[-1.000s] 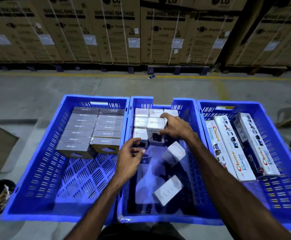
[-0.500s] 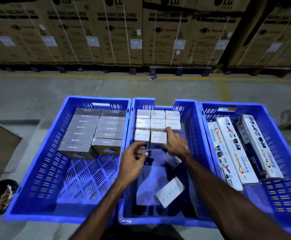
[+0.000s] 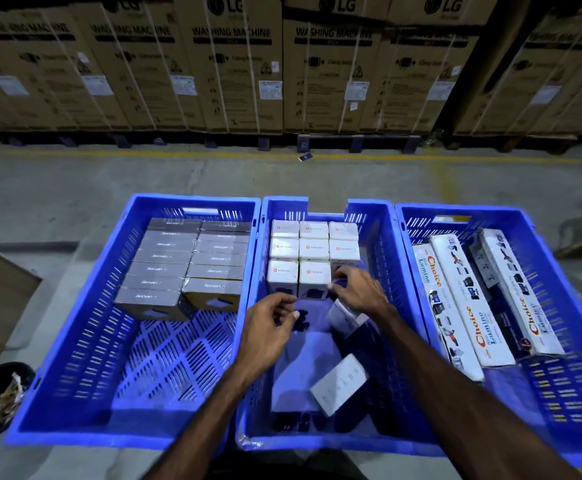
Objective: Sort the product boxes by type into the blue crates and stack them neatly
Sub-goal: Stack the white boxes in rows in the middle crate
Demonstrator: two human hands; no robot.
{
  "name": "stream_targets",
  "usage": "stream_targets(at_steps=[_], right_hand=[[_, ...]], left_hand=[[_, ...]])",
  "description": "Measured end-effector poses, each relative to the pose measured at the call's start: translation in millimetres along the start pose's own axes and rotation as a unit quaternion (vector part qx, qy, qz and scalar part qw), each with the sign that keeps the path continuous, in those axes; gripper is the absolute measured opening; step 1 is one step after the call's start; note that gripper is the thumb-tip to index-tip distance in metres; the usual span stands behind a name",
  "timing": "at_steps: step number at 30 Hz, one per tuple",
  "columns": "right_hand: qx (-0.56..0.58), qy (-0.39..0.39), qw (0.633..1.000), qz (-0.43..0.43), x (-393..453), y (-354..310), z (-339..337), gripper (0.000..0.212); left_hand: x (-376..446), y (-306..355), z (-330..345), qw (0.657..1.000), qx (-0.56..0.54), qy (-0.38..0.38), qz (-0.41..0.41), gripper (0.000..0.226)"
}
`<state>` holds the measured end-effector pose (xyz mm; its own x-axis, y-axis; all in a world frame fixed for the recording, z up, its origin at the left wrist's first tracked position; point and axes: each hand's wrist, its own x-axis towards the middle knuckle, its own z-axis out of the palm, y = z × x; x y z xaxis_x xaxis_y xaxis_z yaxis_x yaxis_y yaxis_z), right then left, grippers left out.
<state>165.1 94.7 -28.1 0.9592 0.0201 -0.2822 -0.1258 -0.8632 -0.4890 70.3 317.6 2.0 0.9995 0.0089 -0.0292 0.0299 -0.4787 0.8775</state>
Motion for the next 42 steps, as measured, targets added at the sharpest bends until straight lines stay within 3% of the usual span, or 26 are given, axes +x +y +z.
stream_targets(at_steps=[5,8,11,18,23,25,27,30,32,33,35,37,39,42], right_hand=[[0.001,-0.039,0.999,-0.032,-14,16,-20,0.061],[-0.057,-0.074,0.996,0.005,-28,21,-17,0.089],[-0.082,-0.075,0.994,0.008,-44,24,0,0.102],[-0.021,0.03,0.999,0.025,-68,9,-4,0.073],[0.039,0.05,0.995,0.083,-63,-13,-49,0.056],[0.071,0.049,0.992,0.09,-59,-21,-57,0.065],[0.089,0.04,0.991,0.092,-58,-29,-57,0.079],[0.142,0.026,0.987,0.068,-60,-40,-54,0.08],[0.222,0.029,0.973,0.055,-59,-41,-54,0.078],[0.262,0.035,0.963,0.053,-59,-40,-55,0.077],[0.313,0.05,0.948,0.036,-59,-39,-55,0.069],[0.358,0.041,0.933,0.005,-61,-39,-52,0.041],[0.416,0.006,0.909,-0.017,-65,-44,-52,0.011],[0.447,-0.03,0.894,-0.023,-70,-51,-53,0.024]], left_hand=[[-3,-2,2,1.0,0.009,0.008,0.018,0.017],[-4,-4,5,1.0,0.011,-0.003,0.018,0.018],[-5,-5,8,1.0,0.017,-0.008,0.019,0.018],[-4,-7,19,0.999,0.017,-0.034,0.006,0.029],[-4,-4,26,0.993,0.049,-0.106,-0.005,0.095],[-4,-1,30,0.992,0.037,-0.123,0.003,0.111],[-4,4,33,0.992,-0.003,-0.123,0.016,0.109],[-3,11,34,0.994,-0.086,-0.073,-0.006,0.078],[1,14,28,0.961,-0.245,-0.073,-0.101,0.061],[3,14,23,0.918,-0.35,-0.092,-0.162,0.058],[4,10,10,0.787,-0.536,-0.153,-0.266,0.062],[3,10,0,0.702,-0.619,-0.18,-0.303,0.07],[1,13,-3,0.677,-0.646,-0.193,-0.295,0.076],[-3,16,-6,0.672,-0.655,-0.203,-0.28,0.083]])
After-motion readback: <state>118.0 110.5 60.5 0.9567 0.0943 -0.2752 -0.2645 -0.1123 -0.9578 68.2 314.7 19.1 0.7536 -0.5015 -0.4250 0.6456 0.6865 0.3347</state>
